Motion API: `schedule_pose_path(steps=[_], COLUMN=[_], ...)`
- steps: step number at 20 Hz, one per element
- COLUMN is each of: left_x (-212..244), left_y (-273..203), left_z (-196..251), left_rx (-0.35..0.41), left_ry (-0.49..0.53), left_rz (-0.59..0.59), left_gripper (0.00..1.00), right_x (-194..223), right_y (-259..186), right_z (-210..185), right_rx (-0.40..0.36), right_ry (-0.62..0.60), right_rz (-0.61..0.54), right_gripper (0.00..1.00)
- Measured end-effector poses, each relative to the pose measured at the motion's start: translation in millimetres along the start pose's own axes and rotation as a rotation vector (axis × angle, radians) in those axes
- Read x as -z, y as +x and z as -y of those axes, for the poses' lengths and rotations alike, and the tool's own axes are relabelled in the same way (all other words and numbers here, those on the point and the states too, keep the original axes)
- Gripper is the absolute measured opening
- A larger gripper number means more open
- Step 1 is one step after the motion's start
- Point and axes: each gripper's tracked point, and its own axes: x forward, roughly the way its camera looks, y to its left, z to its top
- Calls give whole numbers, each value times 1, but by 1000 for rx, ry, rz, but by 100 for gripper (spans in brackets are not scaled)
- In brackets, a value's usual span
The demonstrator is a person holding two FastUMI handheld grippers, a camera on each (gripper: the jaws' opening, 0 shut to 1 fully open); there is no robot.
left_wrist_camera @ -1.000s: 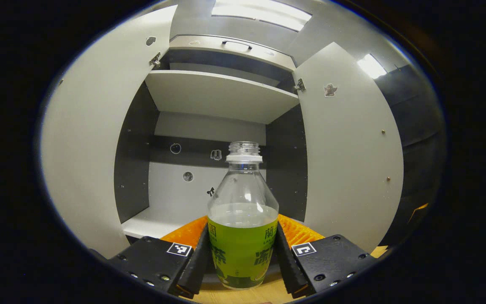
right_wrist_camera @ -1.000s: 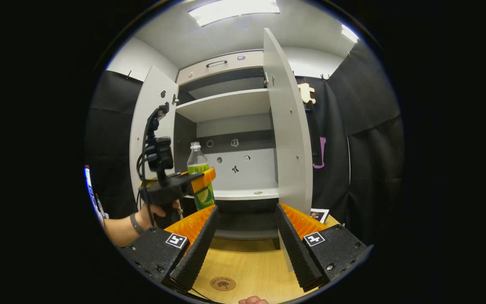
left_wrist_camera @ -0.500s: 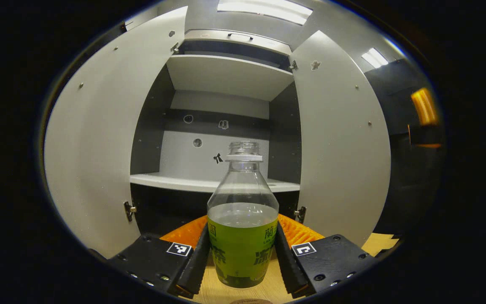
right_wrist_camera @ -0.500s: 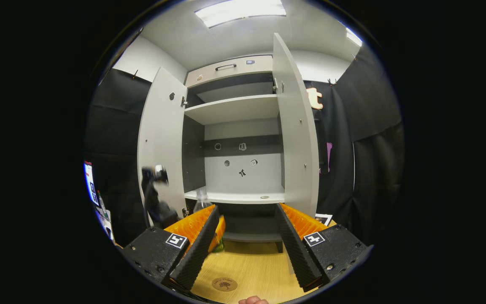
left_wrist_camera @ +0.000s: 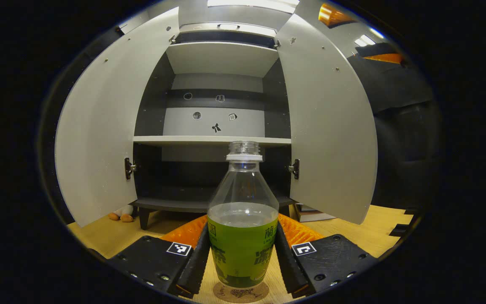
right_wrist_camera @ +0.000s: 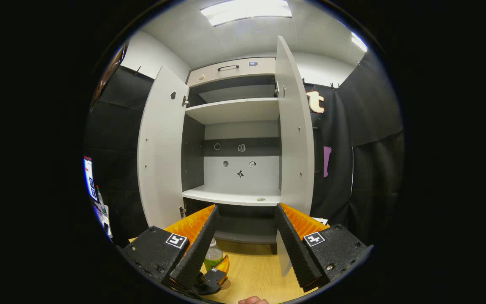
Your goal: Grasp the bottle in the cabinet with the left hand and place it on the coaster, then close the right door with the right hand and the left door with the left hand.
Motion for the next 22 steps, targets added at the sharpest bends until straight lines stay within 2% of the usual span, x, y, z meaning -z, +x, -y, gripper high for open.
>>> schedule_pose_path(steps=[2,3,4,11,13,19,22], left_x=[11,18,22,52,58,56,57], left_y=[0,0,-2,-6,-8,-16,-17], left_z=[7,10,12,2,2,3,6], left_rx=[7,16,18,-24,-16,-11,20], left_ry=[39,50,50,20,-2,1,-10], left_rz=[-10,-18,-21,-81,-92,-62,-60], left_gripper=[71,75,71,71,71,71,75], right_x=[5,7,7,6,7,16,15], right_y=[0,-1,-1,-4,-2,7,8], right_z=[2,3,4,6,4,-6,-10], right_rx=[6,7,9,30,25,-6,-17], right_ry=[-2,-5,-8,-54,-62,-52,-60], right_rz=[-28,-39,-47,-55,-58,-72,-72], right_gripper=[83,83,83,83,83,83,83])
